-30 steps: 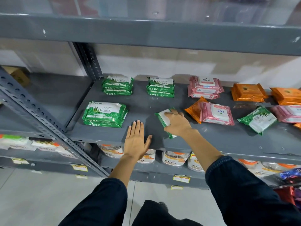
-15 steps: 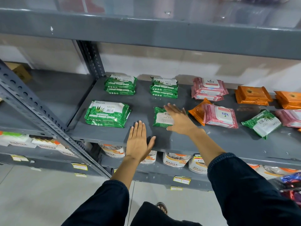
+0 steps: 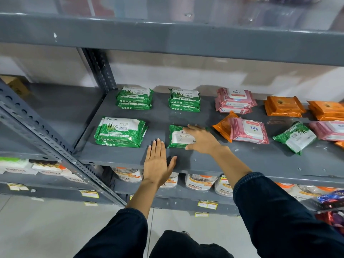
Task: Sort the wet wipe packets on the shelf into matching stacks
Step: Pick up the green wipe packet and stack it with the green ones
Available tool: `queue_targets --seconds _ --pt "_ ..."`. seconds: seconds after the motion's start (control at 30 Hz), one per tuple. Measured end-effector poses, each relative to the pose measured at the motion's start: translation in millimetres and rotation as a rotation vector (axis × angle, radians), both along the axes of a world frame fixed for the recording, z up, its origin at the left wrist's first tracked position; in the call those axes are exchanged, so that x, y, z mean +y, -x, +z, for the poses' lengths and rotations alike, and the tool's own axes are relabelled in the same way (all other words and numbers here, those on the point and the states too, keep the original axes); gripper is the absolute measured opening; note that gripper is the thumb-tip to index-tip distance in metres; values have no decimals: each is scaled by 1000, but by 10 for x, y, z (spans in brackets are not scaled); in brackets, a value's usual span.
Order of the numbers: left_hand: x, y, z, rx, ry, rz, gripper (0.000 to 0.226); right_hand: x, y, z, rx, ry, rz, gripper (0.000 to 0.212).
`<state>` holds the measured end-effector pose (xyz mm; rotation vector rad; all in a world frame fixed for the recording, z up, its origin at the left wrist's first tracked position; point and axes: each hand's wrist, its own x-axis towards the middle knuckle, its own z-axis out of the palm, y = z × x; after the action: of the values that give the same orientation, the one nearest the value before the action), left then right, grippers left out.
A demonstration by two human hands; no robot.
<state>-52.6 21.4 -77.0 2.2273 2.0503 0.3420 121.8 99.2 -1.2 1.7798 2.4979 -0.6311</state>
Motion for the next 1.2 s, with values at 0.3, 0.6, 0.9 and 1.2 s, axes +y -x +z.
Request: queue_targets --seconds 0.3,0.6,0.9,1.2 --pt "-171 -285 185 -145 -223 -148 67 -219 -254 111 254 -182 -153 68" --pt "-59 -1596 413 -130 -159 -556 60 -618 -1344 203 220 -310 -534 50" --pt "70 -2664 252 23 -31 -677 62 -591 -2598 133 -52 -119 -695 69" --pt "124 -2740 135 53 -18 -557 69 -348 -3083 -16 -183 35 -627 79"
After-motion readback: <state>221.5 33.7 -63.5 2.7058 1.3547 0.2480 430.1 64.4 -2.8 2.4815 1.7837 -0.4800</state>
